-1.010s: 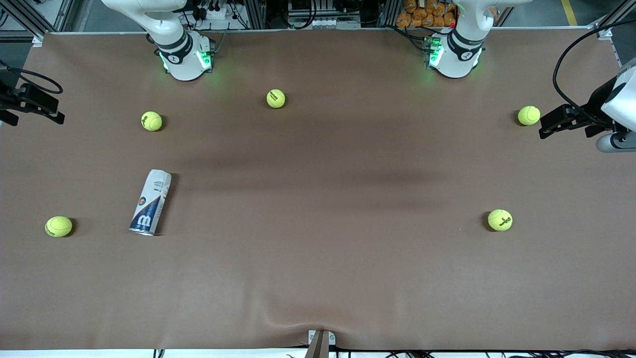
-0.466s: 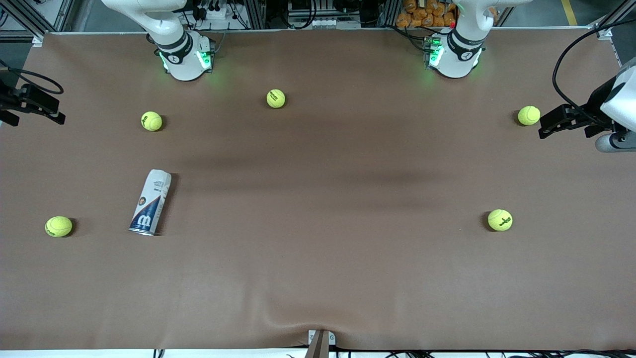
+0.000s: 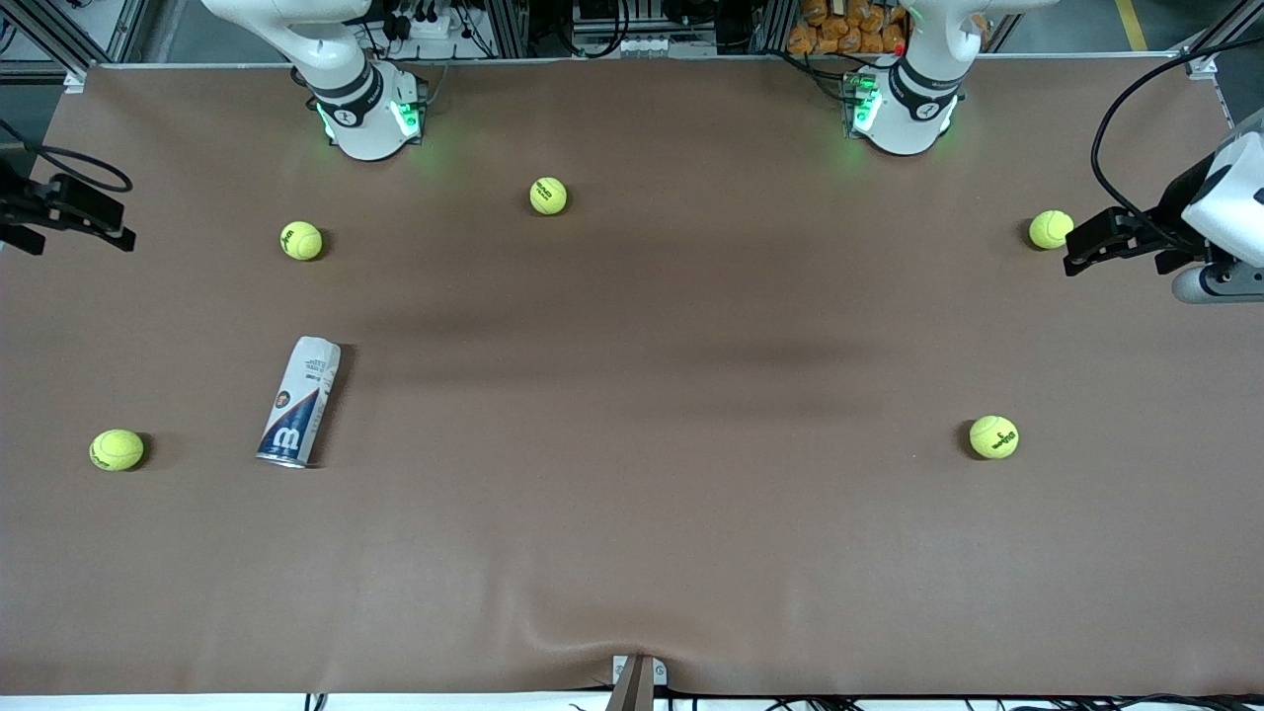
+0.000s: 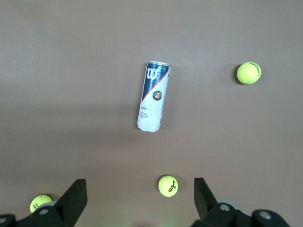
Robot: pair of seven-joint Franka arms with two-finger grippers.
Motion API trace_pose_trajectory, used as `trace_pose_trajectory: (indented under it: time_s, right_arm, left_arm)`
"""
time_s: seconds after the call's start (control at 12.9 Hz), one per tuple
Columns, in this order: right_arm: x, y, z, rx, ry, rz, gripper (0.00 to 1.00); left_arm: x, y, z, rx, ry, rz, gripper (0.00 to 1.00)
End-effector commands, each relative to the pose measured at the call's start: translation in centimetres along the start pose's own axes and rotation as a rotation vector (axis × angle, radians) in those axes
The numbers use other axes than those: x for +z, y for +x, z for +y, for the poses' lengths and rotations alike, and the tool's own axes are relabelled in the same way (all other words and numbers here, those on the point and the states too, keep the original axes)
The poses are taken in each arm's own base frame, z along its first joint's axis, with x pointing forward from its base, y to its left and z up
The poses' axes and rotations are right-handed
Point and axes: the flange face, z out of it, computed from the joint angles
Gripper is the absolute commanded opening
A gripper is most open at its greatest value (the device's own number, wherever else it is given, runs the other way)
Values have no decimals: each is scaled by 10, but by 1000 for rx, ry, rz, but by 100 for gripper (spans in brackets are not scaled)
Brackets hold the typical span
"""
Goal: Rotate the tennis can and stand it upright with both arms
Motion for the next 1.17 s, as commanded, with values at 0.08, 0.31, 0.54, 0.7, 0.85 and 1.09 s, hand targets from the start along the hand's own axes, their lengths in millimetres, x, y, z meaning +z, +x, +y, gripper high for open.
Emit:
trace_pose_trajectory:
  time_s: [0.08,0.31,0.54,0.7,0.85,1.09]
  right_arm:
    - [49,32,-9,-1,15,-89,100]
    - [101,62,-30,-30,7,-152,100]
    - [162,94,-42,-49,-2,-189,100]
    - [193,103,-49,-58,-3,-227,100]
    - [216,111,-47,-60,-5,-236,100]
    - [259,119,-18,-20,2,-250,100]
  left_arm:
    - [0,-2,-1,-7,21,-7,100]
    - [0,-1,-5,-11,19,-7,100]
    - [4,-1,-4,-12,18,-13,100]
    - [5,0,-5,-13,14,-17,100]
    - [7,0,-5,-13,12,-20,100]
    - [8,1,-5,-13,11,-20,100]
